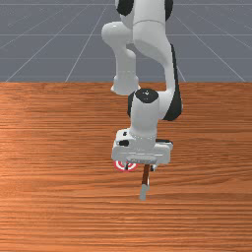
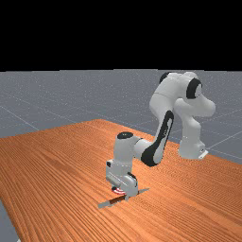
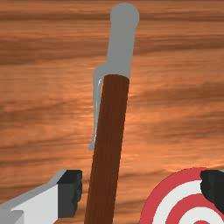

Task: Pick up the pen and put it to the marker

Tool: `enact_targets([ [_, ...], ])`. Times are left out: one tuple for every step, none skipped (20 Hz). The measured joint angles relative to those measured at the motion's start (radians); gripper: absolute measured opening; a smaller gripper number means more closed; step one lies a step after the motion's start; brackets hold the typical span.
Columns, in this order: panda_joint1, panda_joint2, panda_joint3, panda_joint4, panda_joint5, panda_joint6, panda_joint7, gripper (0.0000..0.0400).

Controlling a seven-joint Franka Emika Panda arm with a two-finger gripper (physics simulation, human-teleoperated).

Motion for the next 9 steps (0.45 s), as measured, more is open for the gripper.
enact_targets([
  [-0.004, -0.003, -0.005, -0.01, -0.002, 0.003, -0.003, 0.04],
  [-0.007, -0.005, -0.008, -0.017, -0.004, 0.005, -0.007, 0.04],
  [-0.008, -0.008, -0.012, -0.022, -0.007, 0.006, -0.009, 0.04],
  [-0.01, -0.01, -0.017, -0.027, -0.009, 0.007, -0.01, 0.04],
  [-0.011, -0.01, -0.021, -0.03, -0.011, 0.007, -0.01, 0.04],
  [-0.013, -0.011, -0.031, -0.032, -0.016, 0.008, -0.011, 0.04],
  [-0.019, -0.011, -0.04, -0.034, -0.019, 0.009, -0.012, 0.04],
  [-0.024, -0.012, -0.047, -0.035, -0.021, 0.009, -0.013, 0.04],
  [-0.027, -0.012, -0.051, -0.036, -0.022, 0.009, -0.013, 0.04],
])
